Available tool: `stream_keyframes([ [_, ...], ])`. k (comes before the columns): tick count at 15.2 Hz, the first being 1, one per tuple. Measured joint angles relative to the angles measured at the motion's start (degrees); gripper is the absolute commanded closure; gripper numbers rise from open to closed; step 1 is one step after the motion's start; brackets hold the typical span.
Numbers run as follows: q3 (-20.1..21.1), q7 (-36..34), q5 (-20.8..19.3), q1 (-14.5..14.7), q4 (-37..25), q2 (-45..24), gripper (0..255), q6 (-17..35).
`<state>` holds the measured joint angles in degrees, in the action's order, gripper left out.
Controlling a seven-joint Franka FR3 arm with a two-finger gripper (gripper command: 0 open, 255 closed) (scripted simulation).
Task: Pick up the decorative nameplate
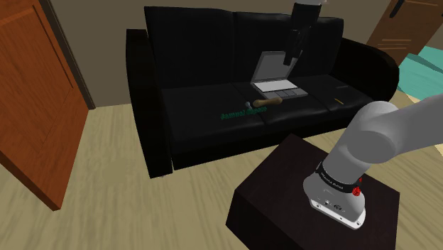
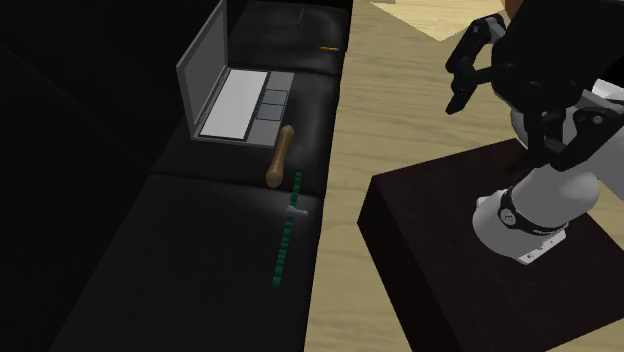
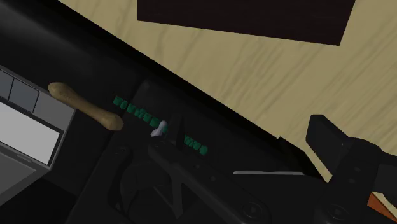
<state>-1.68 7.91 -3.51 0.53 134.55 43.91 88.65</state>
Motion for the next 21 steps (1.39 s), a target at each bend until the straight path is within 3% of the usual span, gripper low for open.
stream_keyframes([
  [3, -0.20, -0.52, -0.27, -0.40, 1.53, -0.81, 0, 2.52],
  [9, -1.26, -3.05, -1.60, -2.32, 6.58, -7.09, 0, 15.01],
  [16, -2.39, -6.70, -3.11, -4.51, 9.43, -18.04, 0, 30.25],
  [21, -3.44, -9.16, -4.09, -6.06, 7.80, -28.43, 0, 40.09],
])
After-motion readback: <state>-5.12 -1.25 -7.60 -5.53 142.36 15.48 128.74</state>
